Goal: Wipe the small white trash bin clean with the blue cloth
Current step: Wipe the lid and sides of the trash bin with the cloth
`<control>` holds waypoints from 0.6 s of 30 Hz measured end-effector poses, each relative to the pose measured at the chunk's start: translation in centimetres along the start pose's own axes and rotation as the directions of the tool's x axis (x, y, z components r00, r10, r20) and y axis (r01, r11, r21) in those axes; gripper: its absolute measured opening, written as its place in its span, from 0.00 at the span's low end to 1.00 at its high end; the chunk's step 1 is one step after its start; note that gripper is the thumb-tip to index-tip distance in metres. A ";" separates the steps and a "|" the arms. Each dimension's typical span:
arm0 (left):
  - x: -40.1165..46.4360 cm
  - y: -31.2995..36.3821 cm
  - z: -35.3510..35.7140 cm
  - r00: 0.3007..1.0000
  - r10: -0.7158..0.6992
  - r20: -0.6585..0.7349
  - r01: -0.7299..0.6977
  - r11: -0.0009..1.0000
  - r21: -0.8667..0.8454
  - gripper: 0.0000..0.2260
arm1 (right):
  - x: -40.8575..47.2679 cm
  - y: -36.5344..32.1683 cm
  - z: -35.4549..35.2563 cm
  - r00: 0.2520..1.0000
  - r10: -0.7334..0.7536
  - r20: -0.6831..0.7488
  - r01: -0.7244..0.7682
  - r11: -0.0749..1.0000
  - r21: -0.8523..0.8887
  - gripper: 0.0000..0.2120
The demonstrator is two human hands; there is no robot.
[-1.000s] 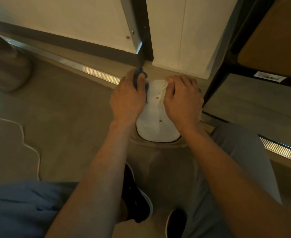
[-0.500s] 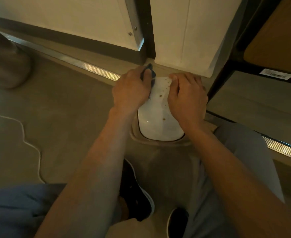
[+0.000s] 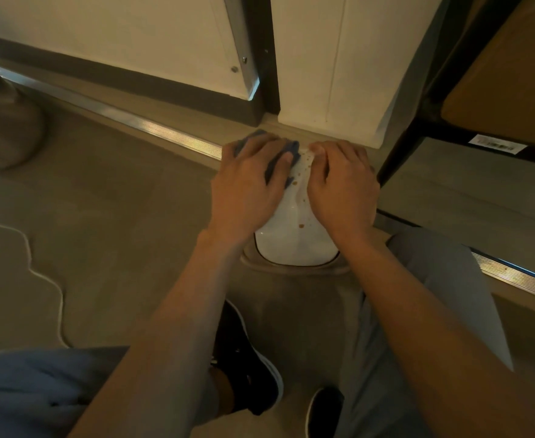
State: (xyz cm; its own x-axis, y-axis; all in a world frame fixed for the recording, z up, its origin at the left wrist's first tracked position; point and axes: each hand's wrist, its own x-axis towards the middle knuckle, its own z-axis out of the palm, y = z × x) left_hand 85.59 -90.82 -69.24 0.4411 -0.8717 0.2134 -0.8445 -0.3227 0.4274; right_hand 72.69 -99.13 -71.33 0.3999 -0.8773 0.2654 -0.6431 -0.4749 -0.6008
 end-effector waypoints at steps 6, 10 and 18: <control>2.6 -1.6 -0.6 0.985 -0.139 0.103 0.147 0.986 -0.072 0.16 | 0.1 0.1 0.1 1.000 0.013 0.015 -0.013 1.000 0.014 0.20; 1.9 -0.7 -0.2 0.996 0.073 0.059 -0.072 0.997 -0.026 0.16 | 0.1 -0.1 0.1 1.000 0.011 0.003 -0.011 1.000 0.020 0.20; 3.2 -0.4 -0.5 0.996 -0.082 0.044 0.085 0.995 -0.060 0.19 | 0.1 0.0 0.2 1.000 0.014 0.010 -0.014 0.999 0.031 0.21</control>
State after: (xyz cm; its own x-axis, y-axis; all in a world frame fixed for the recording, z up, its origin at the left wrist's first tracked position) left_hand 87.49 -93.26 -68.29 0.4952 -0.8576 0.1391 -0.7845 -0.3727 0.4957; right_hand 72.86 -99.19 -71.44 0.3973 -0.8832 0.2494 -0.6279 -0.4598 -0.6279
